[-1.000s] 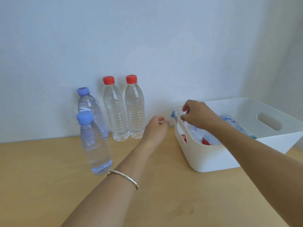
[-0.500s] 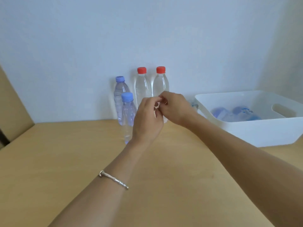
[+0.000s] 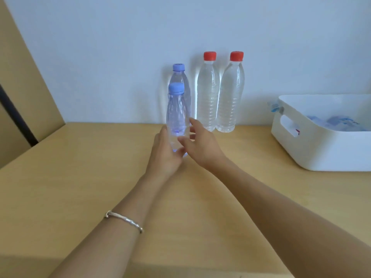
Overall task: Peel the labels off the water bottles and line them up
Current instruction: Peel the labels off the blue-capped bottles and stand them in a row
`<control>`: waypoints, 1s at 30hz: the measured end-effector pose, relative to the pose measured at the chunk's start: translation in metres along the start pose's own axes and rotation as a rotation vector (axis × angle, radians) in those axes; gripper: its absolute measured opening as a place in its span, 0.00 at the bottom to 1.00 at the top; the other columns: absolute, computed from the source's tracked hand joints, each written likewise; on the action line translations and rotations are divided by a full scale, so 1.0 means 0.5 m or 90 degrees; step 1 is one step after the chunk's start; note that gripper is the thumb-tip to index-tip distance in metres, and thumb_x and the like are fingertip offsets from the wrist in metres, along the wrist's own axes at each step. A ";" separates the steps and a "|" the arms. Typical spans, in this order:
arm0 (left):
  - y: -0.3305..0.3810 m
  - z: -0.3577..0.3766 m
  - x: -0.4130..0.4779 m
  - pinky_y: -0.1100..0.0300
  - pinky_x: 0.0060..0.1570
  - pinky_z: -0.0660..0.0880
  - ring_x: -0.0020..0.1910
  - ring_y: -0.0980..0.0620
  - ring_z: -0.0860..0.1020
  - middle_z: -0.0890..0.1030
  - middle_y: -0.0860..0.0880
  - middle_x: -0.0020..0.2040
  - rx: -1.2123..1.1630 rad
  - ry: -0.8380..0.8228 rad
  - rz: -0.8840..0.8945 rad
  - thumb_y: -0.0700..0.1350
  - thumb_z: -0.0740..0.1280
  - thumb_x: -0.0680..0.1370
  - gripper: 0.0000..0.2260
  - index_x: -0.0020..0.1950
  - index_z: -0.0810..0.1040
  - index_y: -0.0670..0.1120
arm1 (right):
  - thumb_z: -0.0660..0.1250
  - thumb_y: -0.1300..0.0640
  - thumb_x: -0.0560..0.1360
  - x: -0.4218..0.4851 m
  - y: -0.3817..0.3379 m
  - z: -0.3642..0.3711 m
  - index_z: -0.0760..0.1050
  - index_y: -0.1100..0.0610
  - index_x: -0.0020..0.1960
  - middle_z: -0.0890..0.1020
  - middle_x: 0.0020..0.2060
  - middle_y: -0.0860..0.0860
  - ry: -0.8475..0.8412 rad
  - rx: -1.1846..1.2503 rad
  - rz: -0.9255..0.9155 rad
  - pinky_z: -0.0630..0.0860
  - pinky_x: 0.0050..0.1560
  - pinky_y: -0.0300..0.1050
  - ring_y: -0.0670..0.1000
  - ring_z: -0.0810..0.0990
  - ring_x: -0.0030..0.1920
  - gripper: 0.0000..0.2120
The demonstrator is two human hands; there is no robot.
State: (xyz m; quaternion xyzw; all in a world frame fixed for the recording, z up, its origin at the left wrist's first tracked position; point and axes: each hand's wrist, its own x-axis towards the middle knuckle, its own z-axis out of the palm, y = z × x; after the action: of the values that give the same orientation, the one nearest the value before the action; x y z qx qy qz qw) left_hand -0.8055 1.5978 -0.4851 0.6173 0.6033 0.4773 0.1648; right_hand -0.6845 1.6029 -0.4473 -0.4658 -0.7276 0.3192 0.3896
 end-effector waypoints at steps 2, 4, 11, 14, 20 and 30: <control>-0.008 -0.021 0.018 0.74 0.37 0.71 0.53 0.54 0.78 0.77 0.53 0.59 0.002 0.004 -0.007 0.38 0.68 0.73 0.21 0.65 0.71 0.49 | 0.64 0.57 0.78 0.021 -0.006 0.037 0.61 0.53 0.74 0.75 0.63 0.51 0.035 0.015 -0.006 0.78 0.52 0.43 0.50 0.77 0.56 0.26; -0.033 -0.046 0.043 0.70 0.36 0.69 0.54 0.50 0.77 0.76 0.50 0.59 0.036 -0.002 -0.038 0.38 0.66 0.74 0.18 0.64 0.69 0.46 | 0.64 0.57 0.78 0.049 -0.011 0.076 0.62 0.53 0.73 0.74 0.64 0.54 0.046 0.017 -0.005 0.79 0.52 0.51 0.48 0.78 0.48 0.25; -0.105 -0.110 0.125 0.72 0.35 0.65 0.50 0.52 0.74 0.76 0.50 0.56 0.078 0.007 -0.067 0.42 0.63 0.78 0.17 0.66 0.68 0.44 | 0.62 0.59 0.78 0.147 -0.040 0.180 0.58 0.55 0.75 0.71 0.65 0.55 0.050 -0.022 0.006 0.67 0.53 0.42 0.53 0.72 0.64 0.27; -0.132 -0.116 0.163 0.71 0.35 0.66 0.51 0.52 0.75 0.77 0.48 0.58 0.072 -0.010 -0.070 0.40 0.63 0.77 0.17 0.66 0.68 0.43 | 0.62 0.59 0.78 0.183 -0.041 0.203 0.58 0.57 0.75 0.72 0.64 0.57 0.070 -0.034 0.007 0.68 0.53 0.43 0.54 0.73 0.63 0.27; -0.161 -0.096 0.221 0.48 0.48 0.70 0.58 0.36 0.74 0.73 0.30 0.58 -0.018 -0.033 -0.143 0.47 0.58 0.72 0.22 0.58 0.67 0.30 | 0.62 0.58 0.77 0.240 -0.032 0.232 0.56 0.57 0.75 0.72 0.62 0.58 0.099 -0.056 0.017 0.65 0.49 0.42 0.55 0.74 0.61 0.29; -0.167 -0.098 0.237 0.48 0.56 0.73 0.62 0.34 0.71 0.72 0.29 0.61 -0.072 -0.041 -0.175 0.51 0.58 0.74 0.25 0.60 0.66 0.31 | 0.56 0.58 0.80 0.243 -0.014 0.264 0.48 0.56 0.78 0.66 0.71 0.56 0.131 -0.037 0.050 0.66 0.61 0.48 0.56 0.69 0.67 0.30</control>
State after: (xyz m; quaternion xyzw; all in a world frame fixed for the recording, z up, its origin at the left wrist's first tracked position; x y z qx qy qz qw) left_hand -0.9147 1.7046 -0.4798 0.5335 0.6486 0.4635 0.2825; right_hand -0.8335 1.6995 -0.4742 -0.5355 -0.6737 0.2635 0.4357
